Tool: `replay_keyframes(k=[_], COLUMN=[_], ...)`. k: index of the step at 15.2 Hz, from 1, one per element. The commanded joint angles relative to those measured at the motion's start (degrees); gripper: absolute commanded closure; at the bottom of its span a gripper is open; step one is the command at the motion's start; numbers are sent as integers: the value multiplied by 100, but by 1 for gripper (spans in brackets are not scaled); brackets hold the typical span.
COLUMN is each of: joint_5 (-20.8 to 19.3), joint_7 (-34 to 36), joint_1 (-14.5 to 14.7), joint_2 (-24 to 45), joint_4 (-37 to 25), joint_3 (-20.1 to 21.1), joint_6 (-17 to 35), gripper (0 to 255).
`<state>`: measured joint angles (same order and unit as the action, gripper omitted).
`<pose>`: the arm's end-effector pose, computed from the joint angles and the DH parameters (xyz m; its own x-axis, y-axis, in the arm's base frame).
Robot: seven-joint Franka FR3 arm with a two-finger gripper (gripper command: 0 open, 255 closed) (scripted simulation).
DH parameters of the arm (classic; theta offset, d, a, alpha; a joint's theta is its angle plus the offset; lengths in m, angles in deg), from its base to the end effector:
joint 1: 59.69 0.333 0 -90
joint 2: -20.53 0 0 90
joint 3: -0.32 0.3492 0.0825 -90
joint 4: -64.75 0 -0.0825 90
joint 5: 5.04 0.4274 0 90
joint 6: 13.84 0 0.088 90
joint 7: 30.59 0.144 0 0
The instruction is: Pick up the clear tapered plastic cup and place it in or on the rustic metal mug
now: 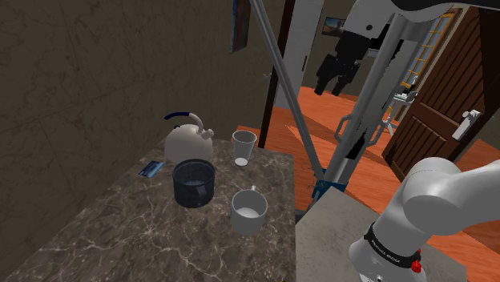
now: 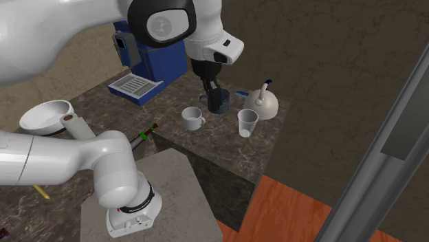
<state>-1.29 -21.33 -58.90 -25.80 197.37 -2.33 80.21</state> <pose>0.3323 -0.0064 0.6132 0.9755 -0.1869 0.1165 -0.1731 -0.9777 -0.1189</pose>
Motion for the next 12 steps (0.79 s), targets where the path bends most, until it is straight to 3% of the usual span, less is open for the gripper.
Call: replay_keyframes(k=[1, 12], joint_5=[0, 134], joint_7=[0, -255], joint_1=[0, 168], joint_2=[0, 2158], joint_4=[0, -220], joint_3=[0, -23], joint_6=[0, 1460], gripper=[0, 0])
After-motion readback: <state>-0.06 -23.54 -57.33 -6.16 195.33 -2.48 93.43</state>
